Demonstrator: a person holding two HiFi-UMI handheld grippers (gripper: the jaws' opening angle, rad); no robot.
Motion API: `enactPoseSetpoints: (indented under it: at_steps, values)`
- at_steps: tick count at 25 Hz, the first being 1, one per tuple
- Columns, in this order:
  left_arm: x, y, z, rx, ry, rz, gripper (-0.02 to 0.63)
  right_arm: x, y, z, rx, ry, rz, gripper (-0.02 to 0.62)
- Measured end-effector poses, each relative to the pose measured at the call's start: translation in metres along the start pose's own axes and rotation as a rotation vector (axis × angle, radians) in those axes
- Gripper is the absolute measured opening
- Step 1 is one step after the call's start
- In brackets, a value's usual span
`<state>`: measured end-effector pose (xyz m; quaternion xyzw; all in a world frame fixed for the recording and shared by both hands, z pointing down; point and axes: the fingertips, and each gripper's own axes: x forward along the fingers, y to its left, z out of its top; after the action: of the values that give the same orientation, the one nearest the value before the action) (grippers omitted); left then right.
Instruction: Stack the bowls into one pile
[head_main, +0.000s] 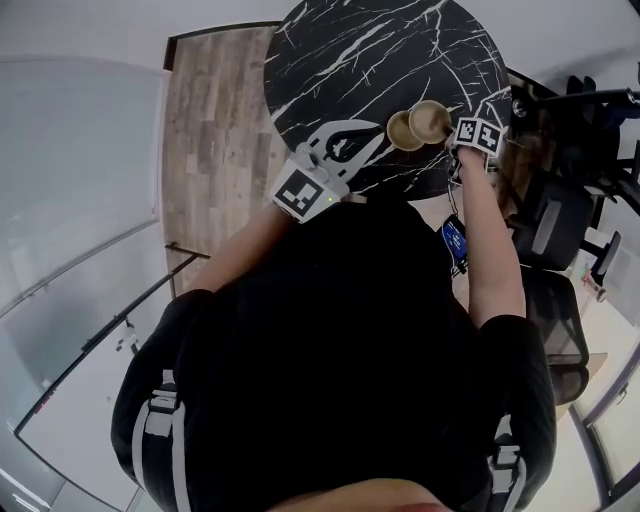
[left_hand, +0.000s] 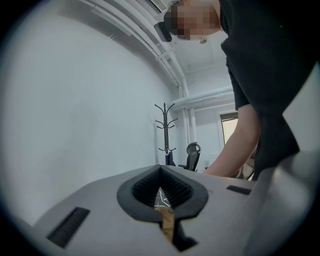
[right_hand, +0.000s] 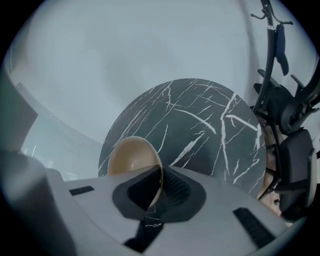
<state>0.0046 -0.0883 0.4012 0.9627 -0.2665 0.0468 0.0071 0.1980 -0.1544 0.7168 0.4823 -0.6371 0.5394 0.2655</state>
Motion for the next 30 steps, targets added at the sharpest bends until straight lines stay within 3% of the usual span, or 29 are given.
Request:
enactPoseSetpoints:
  at_steps: [9, 17, 30]
  values:
    - [-0.028, 0.015, -0.007, -0.025, 0.013, 0.078, 0.003, 0.026, 0.032, -0.015, -0.068, 0.063, 0.014, 0.014]
    - [-0.046, 0.021, -0.012, -0.036, 0.022, 0.124, 0.003, 0.041, 0.036, -0.028, -0.141, 0.11, -0.024, 0.019]
    - [-0.047, 0.02, -0.013, -0.043, 0.023, 0.116, 0.003, 0.04, 0.033, -0.034, -0.15, 0.118, -0.028, 0.038]
